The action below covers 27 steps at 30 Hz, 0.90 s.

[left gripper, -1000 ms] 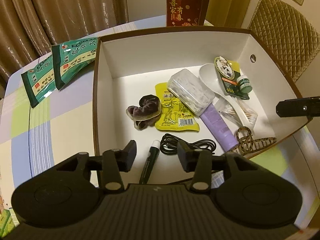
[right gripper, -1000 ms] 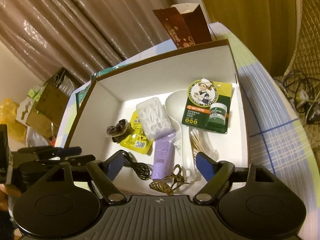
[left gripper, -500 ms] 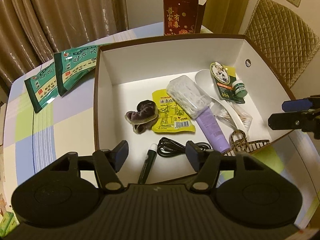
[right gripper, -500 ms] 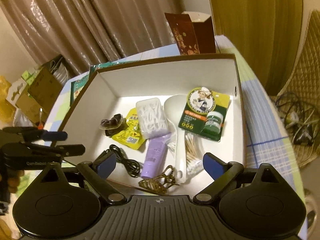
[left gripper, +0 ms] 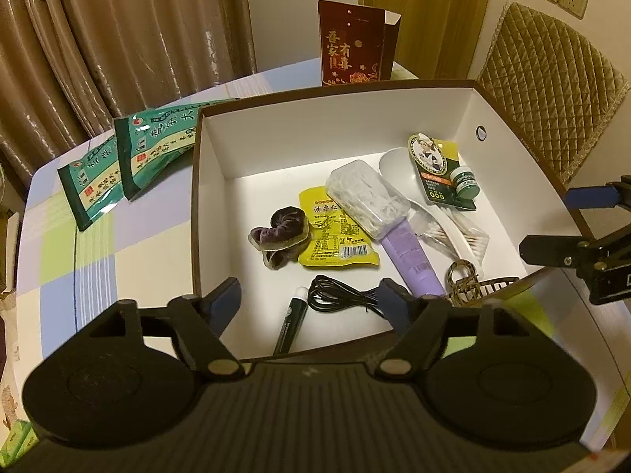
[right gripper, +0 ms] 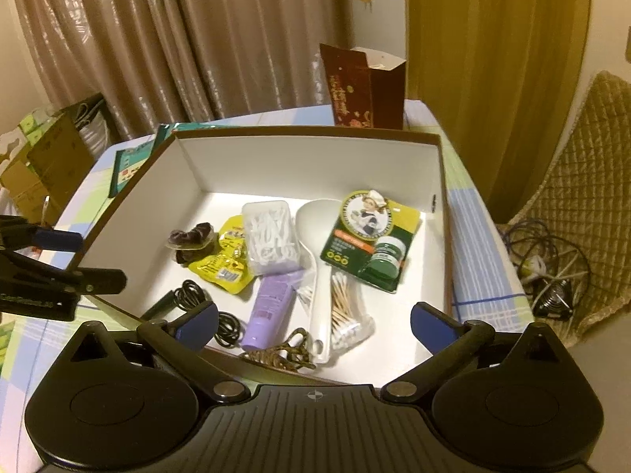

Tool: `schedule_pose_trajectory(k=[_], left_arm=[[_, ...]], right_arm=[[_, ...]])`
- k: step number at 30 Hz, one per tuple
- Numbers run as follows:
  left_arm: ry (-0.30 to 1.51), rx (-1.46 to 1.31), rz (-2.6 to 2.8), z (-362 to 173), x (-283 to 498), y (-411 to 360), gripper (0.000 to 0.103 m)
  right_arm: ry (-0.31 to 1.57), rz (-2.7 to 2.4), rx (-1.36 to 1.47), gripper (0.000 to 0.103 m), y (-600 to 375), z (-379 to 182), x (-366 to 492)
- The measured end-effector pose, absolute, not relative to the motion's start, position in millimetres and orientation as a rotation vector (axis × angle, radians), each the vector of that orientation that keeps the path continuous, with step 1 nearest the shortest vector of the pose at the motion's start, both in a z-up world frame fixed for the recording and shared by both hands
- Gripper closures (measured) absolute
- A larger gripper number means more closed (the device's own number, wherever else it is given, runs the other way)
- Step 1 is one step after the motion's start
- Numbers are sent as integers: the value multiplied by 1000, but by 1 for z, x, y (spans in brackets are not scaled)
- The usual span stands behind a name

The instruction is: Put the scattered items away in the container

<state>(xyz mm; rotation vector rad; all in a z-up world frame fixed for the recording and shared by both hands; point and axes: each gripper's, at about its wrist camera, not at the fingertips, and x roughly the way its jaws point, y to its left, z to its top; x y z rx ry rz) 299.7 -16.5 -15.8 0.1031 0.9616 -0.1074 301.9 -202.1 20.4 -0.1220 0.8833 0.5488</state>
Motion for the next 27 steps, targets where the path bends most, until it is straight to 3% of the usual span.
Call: schedule_pose_trajectory(k=[11,27], left_arm=[[872,116,-47,0,273,-19,2],[872,83,-25,20,223,-22,1]], right_arm=[[833,494,-157,2,-207,25,275],[862,440,-101,2,-216,37,237]])
